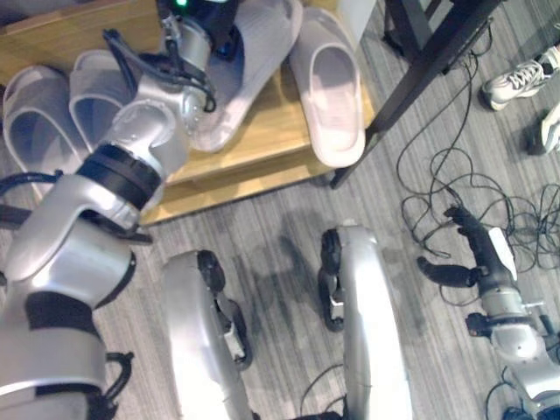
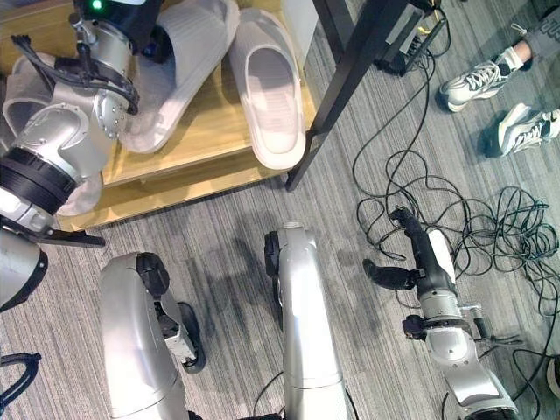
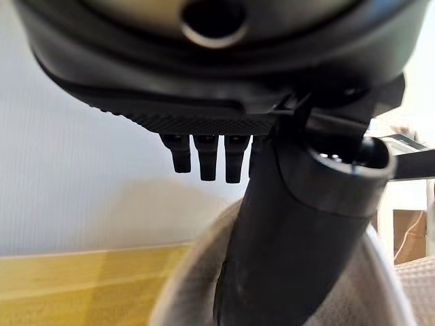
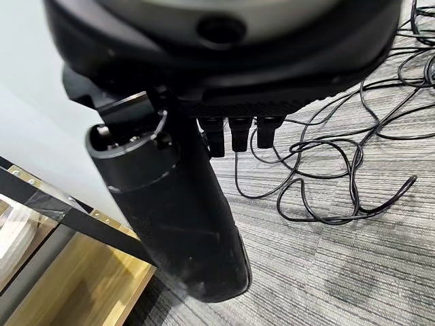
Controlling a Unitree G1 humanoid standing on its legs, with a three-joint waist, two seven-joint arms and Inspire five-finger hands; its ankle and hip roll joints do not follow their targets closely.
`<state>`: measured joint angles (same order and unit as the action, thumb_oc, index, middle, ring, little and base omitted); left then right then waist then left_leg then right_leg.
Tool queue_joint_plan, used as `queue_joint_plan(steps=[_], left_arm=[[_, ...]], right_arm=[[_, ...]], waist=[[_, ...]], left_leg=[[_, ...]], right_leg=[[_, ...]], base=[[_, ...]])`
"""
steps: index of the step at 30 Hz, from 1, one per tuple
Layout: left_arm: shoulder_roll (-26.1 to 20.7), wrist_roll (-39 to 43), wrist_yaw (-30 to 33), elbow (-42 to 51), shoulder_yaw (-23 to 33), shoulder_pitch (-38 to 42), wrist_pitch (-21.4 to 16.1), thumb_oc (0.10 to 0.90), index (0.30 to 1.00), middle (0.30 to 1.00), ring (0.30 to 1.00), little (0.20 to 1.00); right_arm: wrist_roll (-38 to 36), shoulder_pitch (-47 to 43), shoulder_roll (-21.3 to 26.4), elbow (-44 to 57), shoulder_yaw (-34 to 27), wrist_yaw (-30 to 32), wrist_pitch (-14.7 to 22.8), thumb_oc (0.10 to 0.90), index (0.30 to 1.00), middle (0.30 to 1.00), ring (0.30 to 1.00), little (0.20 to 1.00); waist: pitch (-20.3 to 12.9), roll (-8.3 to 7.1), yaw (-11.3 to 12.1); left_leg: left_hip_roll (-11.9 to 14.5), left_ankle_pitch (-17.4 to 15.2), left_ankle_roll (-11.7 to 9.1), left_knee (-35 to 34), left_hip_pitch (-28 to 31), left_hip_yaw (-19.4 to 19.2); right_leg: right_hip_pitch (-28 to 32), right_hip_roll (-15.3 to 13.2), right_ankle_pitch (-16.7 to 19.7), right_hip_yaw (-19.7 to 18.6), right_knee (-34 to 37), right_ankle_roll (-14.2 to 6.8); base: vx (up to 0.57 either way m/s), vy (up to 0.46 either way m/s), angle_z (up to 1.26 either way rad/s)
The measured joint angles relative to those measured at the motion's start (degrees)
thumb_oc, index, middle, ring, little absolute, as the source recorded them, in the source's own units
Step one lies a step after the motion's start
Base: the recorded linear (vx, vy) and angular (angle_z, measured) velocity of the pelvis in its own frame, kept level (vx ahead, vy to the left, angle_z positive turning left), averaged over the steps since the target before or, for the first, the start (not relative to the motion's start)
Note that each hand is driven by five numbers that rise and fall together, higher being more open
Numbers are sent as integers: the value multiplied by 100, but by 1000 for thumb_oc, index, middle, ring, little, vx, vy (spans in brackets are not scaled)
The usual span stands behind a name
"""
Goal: Arrange the slippers neatly on the shoe rack.
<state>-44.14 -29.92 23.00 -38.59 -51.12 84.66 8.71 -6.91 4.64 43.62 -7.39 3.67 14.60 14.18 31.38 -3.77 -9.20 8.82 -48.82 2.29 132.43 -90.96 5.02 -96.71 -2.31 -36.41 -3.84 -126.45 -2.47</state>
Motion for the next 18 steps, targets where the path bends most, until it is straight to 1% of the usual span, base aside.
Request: queue_joint_plan(steps=[2, 6, 9, 11, 15, 18], left_arm=[[-224, -86, -47, 301, 0, -11, -2, 800, 900, 900, 900, 900], [-466, -243, -130, 639, 6, -47, -14, 800, 900, 900, 900, 900], [-468, -245, -233, 688, 28, -120, -10, 800, 900, 900, 900, 900], [-468, -253, -335, 748, 190, -301, -5, 800, 900, 900, 900, 900], [-468, -381, -566, 749, 190, -601, -1, 800, 900, 900, 900, 900], [-467, -475, -615, 760, 190, -708, -8, 800, 900, 900, 900, 900]], right_arm=[[2, 65, 0, 43, 0, -43, -34, 800, 900, 900, 900, 900], [7, 223, 0, 171, -3, -132, -108, 800, 900, 900, 900, 900], [11, 323, -2, 248, -3, -257, -164, 800, 900, 900, 900, 900], [12, 351, 0, 304, -9, -308, -189, 800, 900, 900, 900, 900], [12, 400, 2, 336, -15, -487, -218, 800, 900, 900, 900, 900], [13, 414, 2, 336, -19, -553, -222, 800, 900, 900, 900, 900]], waist=[[0, 0, 6], [-1, 1, 31], [-2, 4, 57], [-2, 4, 47], [-2, 4, 47], [-2, 4, 52]], left_leg=[[-6, -1, -3, 1, 3, 2], [-13, -25, -56, 0, 18, 11], [-10, -26, -57, 0, 19, 13], [-8, -31, -70, 0, 19, 19], [7, -32, -72, 2, 18, 22], [2, -32, -72, 3, 18, 25]], right_leg=[[-1, 1, -3, 1, -3, 1], [-1, 8, -7, 6, -2, 9], [-1, 12, -9, 10, 4, 11], [0, 19, -9, 16, 8, 11], [-3, 25, -10, 17, 6, 10], [-3, 25, -11, 19, 4, 10]], base=[[0, 0, 0], [0, 0, 0], [0, 0, 0], [0, 0, 0], [0, 0, 0], [0, 0, 0]])
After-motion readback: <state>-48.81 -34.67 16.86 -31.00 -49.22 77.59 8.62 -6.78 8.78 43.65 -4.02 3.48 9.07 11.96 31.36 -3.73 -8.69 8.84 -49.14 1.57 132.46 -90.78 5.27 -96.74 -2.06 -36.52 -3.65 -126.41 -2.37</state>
